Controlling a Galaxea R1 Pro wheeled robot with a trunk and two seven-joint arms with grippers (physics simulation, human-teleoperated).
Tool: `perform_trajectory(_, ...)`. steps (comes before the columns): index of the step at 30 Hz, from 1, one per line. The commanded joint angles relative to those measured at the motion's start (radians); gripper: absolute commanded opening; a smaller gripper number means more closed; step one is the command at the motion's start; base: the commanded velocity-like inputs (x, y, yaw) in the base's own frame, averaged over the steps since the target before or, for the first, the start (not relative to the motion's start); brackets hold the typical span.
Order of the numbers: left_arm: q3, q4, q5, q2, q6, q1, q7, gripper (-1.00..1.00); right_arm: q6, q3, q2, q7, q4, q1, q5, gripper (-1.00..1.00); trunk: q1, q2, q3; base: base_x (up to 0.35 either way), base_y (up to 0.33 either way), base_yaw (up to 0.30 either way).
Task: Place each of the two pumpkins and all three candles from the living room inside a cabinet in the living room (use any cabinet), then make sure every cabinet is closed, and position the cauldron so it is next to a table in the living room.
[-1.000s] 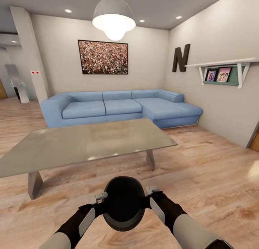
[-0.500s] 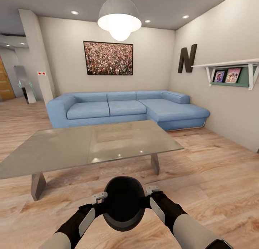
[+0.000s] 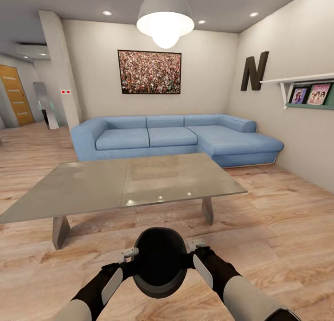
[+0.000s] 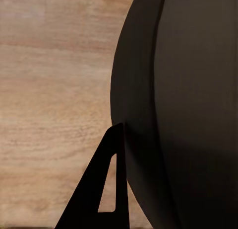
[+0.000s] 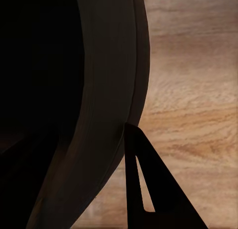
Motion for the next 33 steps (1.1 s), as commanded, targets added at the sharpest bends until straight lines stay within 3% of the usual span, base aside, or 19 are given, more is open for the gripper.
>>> perform_trajectory(1, 0.005, -0.003, -0.014, 0.002, 0.005, 0.0, 0.007, -1.0, 0.001, 0.001, -0.001, 0.036, -0.033, -0.002, -0.039, -1.0, 0.0, -0.001, -0.005, 0.0, 0.0, 0.002)
perform_trajectory(30, 0.005, -0.003, -0.015, 0.002, 0.005, 0.0, 0.008, -1.0, 0.001, 0.001, -0.002, 0.036, -0.033, -0.002, -0.039, -1.0, 0.013, -0.008, -0.117, 0.0, 0.0, 0.0)
perform_trajectory(33, 0.005, -0.003, -0.015, 0.002, 0.005, 0.0, 0.007, -1.0, 0.001, -0.001, -0.002, 0.036, -0.032, -0.002, -0.039, -1.0, 0.013, -0.008, -0.117, 0.0, 0.0, 0.0)
